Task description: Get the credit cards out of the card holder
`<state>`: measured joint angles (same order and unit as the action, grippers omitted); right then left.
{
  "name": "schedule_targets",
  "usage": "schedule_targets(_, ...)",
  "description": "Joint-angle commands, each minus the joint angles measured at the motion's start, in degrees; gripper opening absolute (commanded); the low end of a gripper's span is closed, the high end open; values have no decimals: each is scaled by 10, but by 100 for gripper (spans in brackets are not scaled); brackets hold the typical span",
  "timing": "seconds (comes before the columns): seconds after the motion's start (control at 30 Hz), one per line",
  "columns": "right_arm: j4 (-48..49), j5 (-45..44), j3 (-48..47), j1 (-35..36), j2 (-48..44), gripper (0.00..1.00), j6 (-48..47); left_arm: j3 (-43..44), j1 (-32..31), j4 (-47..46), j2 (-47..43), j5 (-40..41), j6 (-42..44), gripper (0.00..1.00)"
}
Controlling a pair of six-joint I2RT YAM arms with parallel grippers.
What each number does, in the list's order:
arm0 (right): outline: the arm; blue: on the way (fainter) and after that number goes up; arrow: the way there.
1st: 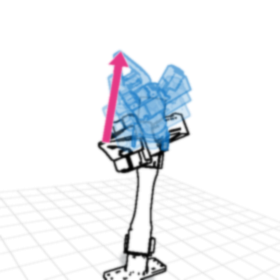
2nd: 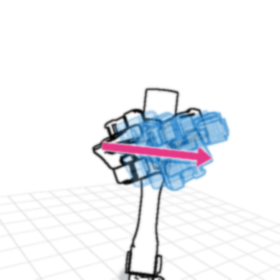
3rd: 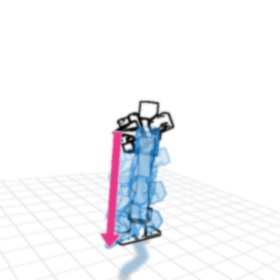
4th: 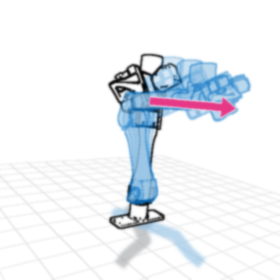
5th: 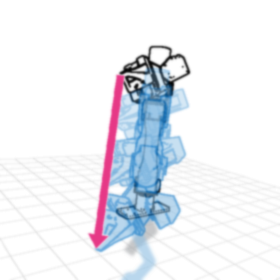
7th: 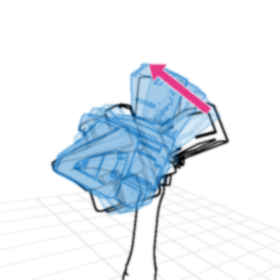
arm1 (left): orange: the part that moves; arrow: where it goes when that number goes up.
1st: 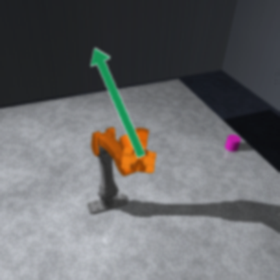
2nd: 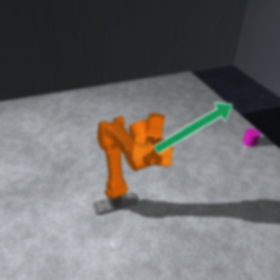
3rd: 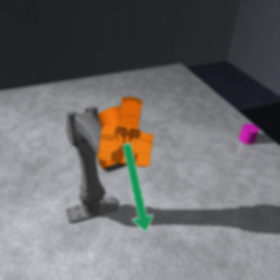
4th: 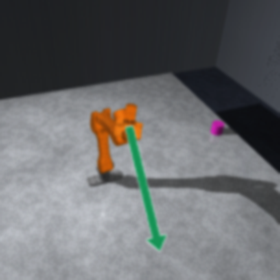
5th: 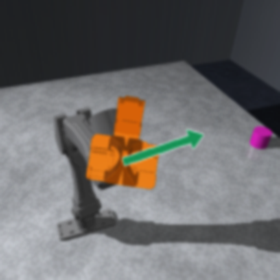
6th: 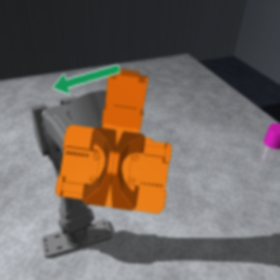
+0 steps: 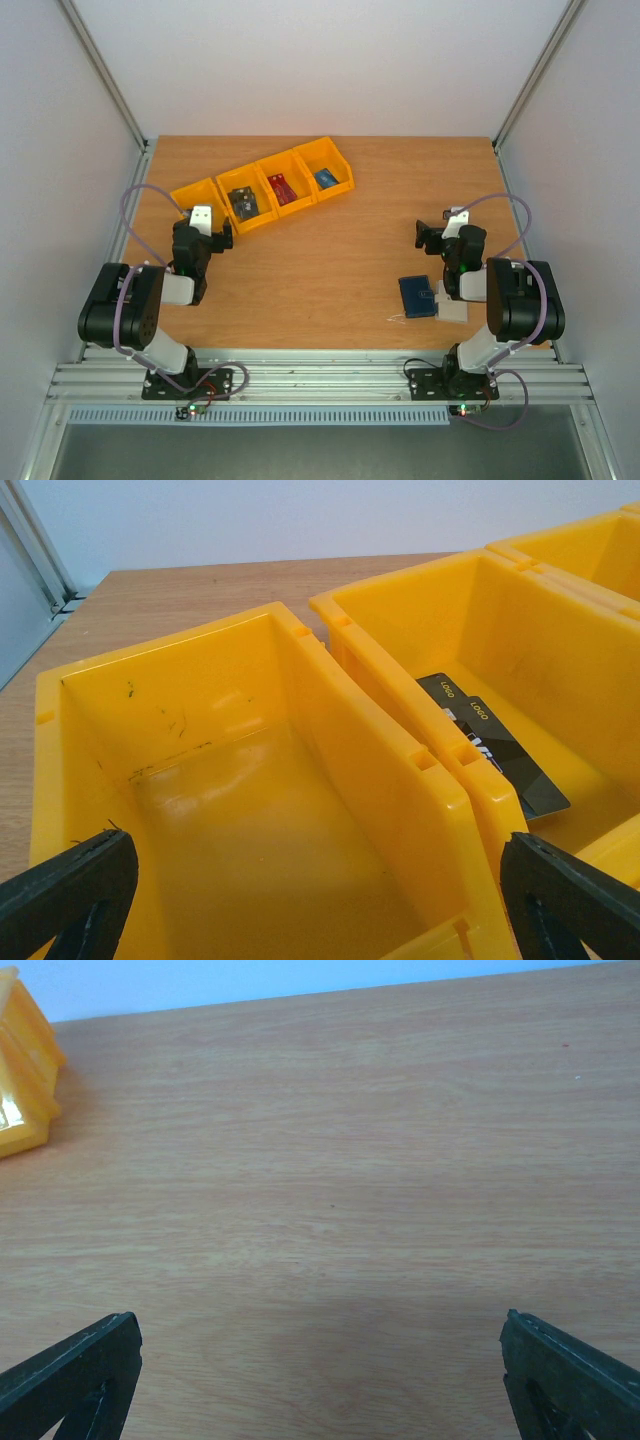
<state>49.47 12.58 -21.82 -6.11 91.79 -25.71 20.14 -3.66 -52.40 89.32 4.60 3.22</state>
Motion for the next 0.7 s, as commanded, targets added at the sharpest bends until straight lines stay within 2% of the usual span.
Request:
schedule_targets(0.0, -9, -22, -16, 9, -15, 99, 1, 11, 0, -22, 0, -2, 0, 99)
schedule_targets(0.03, -33, -23, -24, 9, -32, 99, 1, 11, 1, -23, 0, -2, 0, 99)
schedule_targets(0.13, -198, -64, -82, 9, -113, 98, 20, 11, 1, -24, 1, -3, 1, 100)
schedule_targets(0.3, -279, -47, -127, 8, -230, 98, 66, 2, 0, -21, -34, 1, 2, 99)
schedule_targets(0.47, -580, 14, -269, 10, -272, 99, 114, -35, 1, 7, -152, 31, -11, 99)
schedule_targets(0.57, -743, 34, -371, 30, -260, 99, 120, -18, 1, 90, -256, 37, -37, 99)
schedule_targets(0.67, -908, -92, -454, 109, -221, 99, 93, 90, 1, 288, -326, 7, -96, 99)
